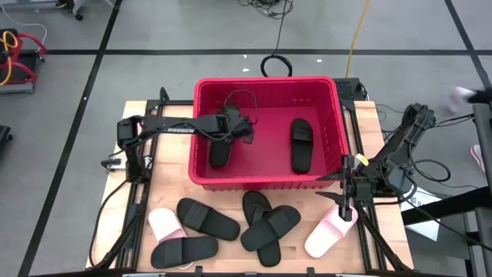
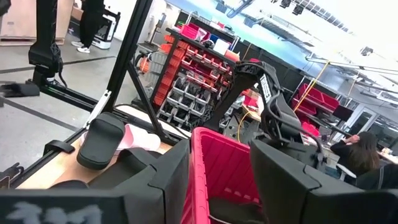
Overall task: Pick and place slides into bin
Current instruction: Put the black slipper into the red bin, then put the black slide into the red bin
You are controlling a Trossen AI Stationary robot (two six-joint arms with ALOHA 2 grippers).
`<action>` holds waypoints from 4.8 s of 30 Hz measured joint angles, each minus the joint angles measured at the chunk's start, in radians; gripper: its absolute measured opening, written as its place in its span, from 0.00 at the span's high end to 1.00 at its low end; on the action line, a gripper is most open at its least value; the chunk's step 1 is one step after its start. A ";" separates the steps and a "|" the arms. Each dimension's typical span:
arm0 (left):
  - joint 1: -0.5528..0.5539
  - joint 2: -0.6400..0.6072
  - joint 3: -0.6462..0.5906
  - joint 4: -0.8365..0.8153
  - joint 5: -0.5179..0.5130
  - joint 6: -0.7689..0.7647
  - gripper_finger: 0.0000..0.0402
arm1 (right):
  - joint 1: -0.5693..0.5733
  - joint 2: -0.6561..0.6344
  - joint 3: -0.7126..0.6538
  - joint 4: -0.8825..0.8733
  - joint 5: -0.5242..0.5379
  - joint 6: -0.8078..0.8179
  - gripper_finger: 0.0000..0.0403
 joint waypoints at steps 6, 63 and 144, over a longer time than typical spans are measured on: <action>0.021 0.020 0.002 -0.008 0.010 -0.025 1.00 | 0.000 0.000 0.000 0.000 -0.002 0.001 0.60; 0.084 0.028 -0.006 -0.048 0.150 0.025 0.63 | 0.000 0.000 0.000 0.000 -0.003 -0.003 0.60; 0.166 -0.652 -0.004 0.041 0.088 0.915 0.63 | -0.417 -0.090 0.000 0.521 0.366 -0.555 0.60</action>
